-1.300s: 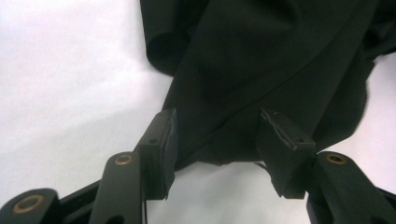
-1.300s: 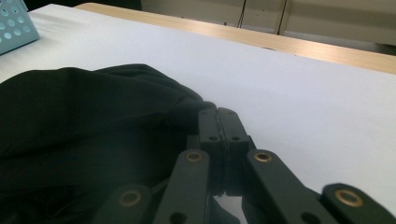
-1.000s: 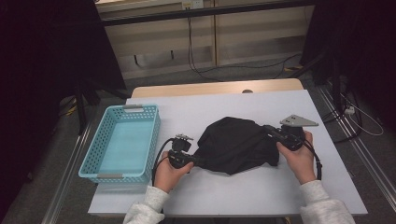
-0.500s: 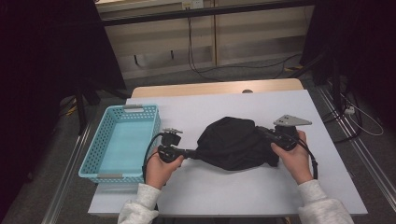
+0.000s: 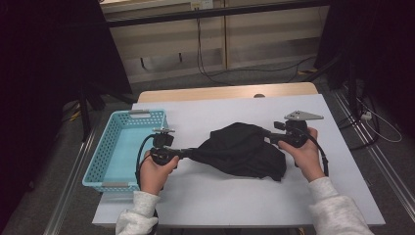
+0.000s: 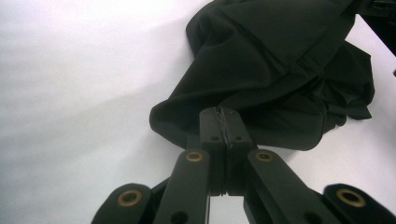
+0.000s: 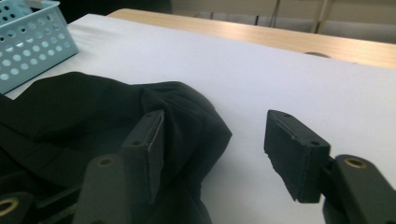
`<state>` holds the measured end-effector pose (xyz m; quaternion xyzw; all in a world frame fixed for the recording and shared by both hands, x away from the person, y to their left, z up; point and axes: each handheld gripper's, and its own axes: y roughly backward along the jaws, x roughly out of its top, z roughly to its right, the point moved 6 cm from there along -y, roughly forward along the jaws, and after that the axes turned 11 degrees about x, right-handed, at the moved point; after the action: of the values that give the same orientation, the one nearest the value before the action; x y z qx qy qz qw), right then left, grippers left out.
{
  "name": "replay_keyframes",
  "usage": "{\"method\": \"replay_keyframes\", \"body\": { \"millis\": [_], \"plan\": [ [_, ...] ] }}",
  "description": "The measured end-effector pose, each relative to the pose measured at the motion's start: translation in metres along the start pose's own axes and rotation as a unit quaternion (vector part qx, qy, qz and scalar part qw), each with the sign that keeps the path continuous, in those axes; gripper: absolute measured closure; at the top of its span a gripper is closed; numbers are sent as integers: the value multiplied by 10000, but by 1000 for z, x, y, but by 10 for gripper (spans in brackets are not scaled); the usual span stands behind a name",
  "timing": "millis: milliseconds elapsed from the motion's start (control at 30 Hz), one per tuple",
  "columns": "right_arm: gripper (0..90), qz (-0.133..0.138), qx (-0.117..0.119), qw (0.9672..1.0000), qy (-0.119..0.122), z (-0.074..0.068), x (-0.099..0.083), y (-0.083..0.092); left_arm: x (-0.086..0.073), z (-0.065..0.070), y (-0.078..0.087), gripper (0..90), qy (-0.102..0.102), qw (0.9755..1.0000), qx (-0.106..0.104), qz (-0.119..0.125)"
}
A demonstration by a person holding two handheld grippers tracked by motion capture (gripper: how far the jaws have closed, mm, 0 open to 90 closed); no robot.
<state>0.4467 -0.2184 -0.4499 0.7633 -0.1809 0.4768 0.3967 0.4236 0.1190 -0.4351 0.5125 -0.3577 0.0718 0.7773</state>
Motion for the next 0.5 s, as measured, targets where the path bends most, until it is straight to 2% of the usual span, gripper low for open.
{"method": "replay_keyframes", "body": {
  "millis": [133,233,400,500],
  "plan": [
    [366,-327,-109,9994,-34,5,-6,-13,1,-5,1,899,72,9999,111,64],
    [361,-386,-21,9992,-91,6,-10,-22,2,-8,4,899,88,9999,123,76],
    [390,-681,64,9976,-60,4,-15,-47,1,-6,0,899,39,9999,112,42],
    [574,-936,207,9954,60,-1,-19,-59,1,-1,-4,899,-24,9999,95,44]
  ]
}}
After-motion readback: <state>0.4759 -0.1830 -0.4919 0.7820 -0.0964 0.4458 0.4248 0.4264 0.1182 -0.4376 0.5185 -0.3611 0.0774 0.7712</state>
